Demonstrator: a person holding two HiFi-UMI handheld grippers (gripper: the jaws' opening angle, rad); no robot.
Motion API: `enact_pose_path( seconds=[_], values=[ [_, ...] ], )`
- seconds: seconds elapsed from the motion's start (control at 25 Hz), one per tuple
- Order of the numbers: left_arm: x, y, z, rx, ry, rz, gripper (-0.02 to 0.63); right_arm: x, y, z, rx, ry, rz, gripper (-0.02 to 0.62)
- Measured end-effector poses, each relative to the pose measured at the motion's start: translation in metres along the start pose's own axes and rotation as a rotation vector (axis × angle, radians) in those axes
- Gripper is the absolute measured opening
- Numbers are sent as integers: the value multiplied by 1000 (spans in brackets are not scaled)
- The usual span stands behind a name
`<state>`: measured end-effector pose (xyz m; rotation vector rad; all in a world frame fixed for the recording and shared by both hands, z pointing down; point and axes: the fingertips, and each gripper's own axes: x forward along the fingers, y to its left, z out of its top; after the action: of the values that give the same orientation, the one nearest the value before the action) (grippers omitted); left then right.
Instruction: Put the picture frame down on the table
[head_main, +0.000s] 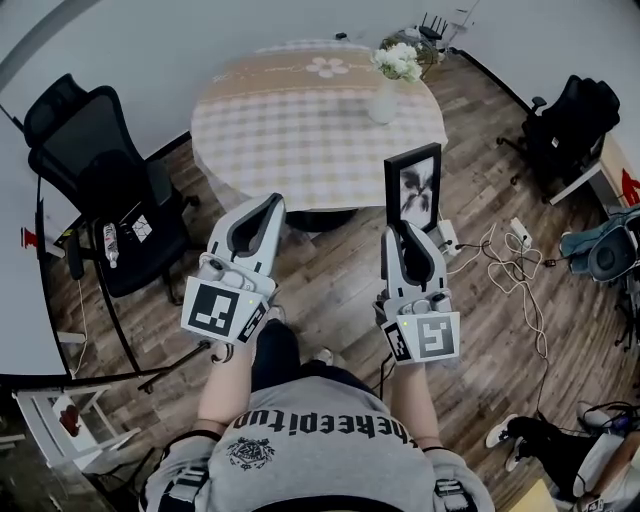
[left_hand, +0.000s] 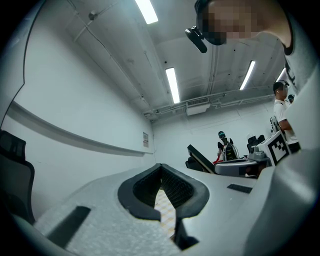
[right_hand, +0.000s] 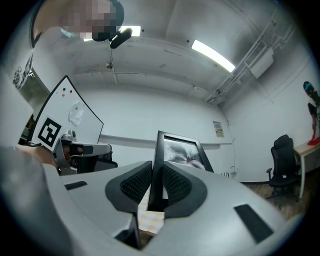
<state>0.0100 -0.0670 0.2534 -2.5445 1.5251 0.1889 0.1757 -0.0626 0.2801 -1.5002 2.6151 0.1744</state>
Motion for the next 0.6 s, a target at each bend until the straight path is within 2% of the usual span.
enact_pose_path(
  seconds=[0.36, 0.6],
  values=[
    [28, 20, -11, -5, -11, -34, 15, 26, -10, -10, -7, -3, -35, 71],
    [61, 54, -21, -19, -6, -76, 15, 69, -15, -15, -18, 4, -69, 71]
  ],
)
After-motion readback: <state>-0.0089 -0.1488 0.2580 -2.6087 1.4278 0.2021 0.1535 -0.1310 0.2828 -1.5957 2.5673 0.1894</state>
